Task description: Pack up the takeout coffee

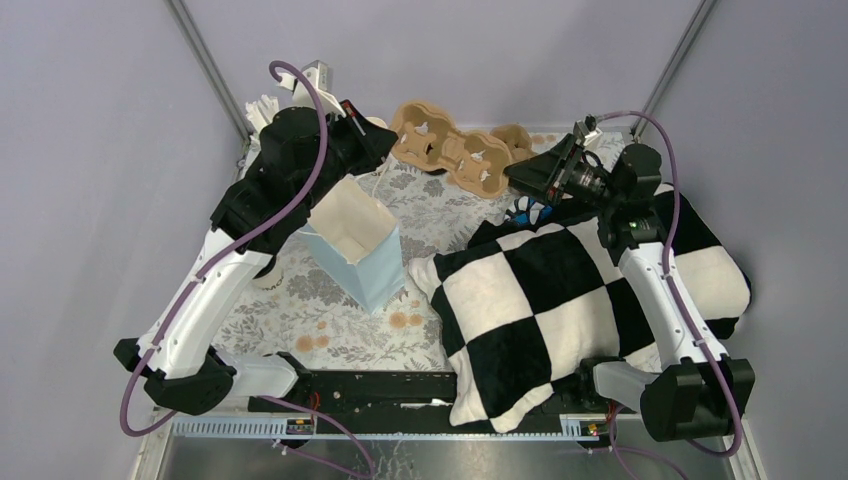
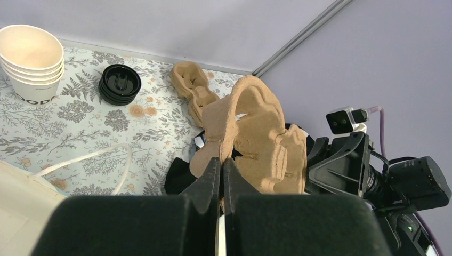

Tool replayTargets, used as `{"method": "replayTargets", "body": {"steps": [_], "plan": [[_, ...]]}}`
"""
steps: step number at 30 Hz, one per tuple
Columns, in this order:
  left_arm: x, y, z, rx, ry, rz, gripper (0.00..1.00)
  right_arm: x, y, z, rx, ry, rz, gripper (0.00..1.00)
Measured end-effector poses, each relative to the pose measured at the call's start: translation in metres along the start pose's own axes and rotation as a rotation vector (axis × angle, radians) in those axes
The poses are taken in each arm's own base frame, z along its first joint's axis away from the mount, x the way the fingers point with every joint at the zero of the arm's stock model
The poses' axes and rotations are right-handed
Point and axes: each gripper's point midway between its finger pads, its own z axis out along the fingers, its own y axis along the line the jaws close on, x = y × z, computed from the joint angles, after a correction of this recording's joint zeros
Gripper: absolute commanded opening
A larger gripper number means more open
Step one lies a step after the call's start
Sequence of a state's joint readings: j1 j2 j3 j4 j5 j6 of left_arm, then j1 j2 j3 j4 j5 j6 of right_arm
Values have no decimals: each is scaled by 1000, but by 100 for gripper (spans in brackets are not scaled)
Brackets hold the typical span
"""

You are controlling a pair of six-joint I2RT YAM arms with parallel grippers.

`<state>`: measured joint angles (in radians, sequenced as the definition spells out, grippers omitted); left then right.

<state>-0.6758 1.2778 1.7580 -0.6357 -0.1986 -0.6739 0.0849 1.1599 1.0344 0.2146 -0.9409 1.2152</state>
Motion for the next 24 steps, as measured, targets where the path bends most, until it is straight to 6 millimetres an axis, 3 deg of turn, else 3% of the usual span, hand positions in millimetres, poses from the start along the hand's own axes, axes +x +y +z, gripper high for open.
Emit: {"method": "replayTargets", "body": {"steps": [8,21,24], "plan": [[-1,1,0,-2,-1,-1,0,-1,19,-1,-77,1,-20,28],[2,2,5,-6,8,-8,0,0,19,-1,-94,4,-9,26],[3,2,6,-6,11,-11,0,1,19,-1,-93,8,-8,19]]}}
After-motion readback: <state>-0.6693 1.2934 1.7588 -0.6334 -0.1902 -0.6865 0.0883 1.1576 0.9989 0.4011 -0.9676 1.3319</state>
